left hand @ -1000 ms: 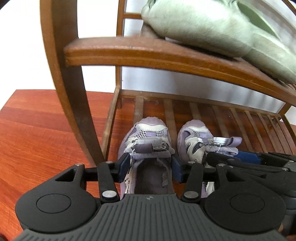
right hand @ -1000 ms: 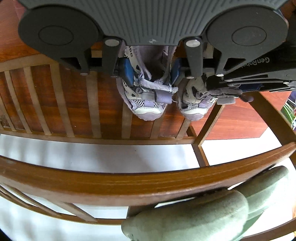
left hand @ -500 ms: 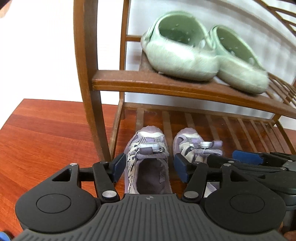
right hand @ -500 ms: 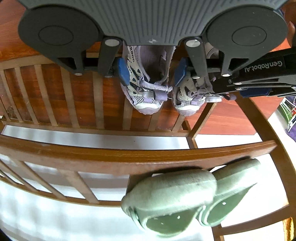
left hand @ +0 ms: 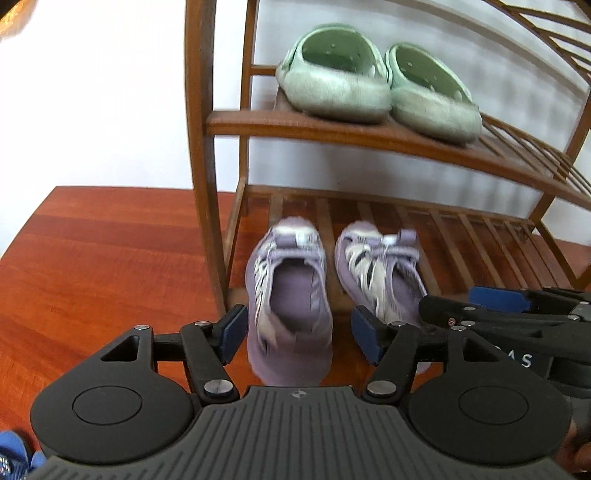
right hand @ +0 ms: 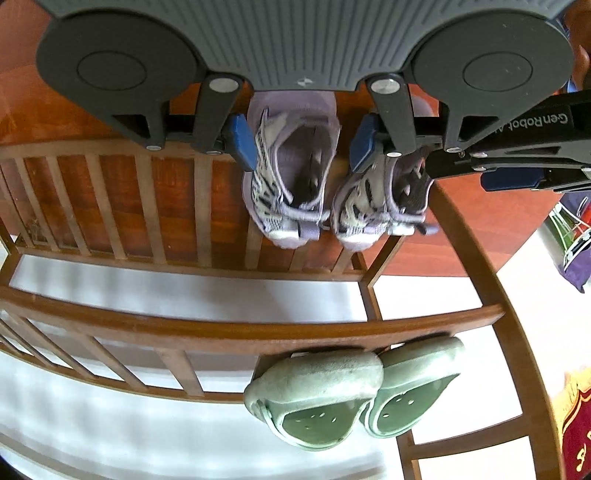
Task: Organize scattered shoes
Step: 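Lower the sneakers onto the rack base and open both tools, then pull both tools back from the placed lavender sneakers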
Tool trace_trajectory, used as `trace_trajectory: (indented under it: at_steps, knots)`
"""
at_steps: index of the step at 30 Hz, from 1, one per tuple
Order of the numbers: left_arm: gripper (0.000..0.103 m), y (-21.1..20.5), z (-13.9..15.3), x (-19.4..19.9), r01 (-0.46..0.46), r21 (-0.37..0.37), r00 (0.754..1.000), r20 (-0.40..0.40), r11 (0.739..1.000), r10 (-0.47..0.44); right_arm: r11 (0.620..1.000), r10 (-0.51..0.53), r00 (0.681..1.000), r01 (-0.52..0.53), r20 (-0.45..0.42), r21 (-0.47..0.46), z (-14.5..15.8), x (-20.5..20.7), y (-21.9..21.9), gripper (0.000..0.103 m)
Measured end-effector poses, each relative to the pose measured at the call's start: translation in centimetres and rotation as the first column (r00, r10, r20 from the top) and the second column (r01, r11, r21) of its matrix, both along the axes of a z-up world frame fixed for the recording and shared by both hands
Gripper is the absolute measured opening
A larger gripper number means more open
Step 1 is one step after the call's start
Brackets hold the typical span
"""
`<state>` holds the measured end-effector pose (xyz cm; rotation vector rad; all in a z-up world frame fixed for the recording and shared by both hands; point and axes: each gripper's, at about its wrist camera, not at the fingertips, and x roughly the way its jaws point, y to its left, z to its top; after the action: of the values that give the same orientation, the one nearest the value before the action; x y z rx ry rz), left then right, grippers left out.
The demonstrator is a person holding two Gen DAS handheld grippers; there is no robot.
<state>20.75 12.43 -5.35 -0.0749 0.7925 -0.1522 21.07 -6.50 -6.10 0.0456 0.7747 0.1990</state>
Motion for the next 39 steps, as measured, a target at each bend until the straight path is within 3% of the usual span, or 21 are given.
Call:
trace_trajectory:
  at_steps: [6, 14, 35, 39]
  knots:
    - [0.063, 0.3, -1.9, -1.2, 0.008, 0.03, 1.0, -0.024, 1.0, -0.007, 1.0, 0.018, 1.0, -0.019, -0.02, -0.019, -1.4, -1.4, 0.5, 0.062]
    - [0.043, 0.7, -3.5, -1.6, 0.046, 0.042, 0.997, -0.063, 0.998, -0.043, 0.998, 0.041, 0.997, -0.043, -0.058, -0.042, -3.6, -1.5, 0.9, 0.057]
    - [0.042, -0.4, -6.3, -0.3, 0.094, 0.05, 0.989, -0.123, 0.994, -0.087, 0.997, 0.029, 0.991, -0.039, -0.127, -0.074, -6.6, -0.8, 0.7, 0.053]
    - [0.042, -0.2, -6.1, 0.1, 0.085, 0.045, 0.99, -0.114, 0.995, -0.079, 0.997, 0.023, 0.991, -0.032, -0.129, -0.066, -6.7, -0.5, 0.5, 0.047]
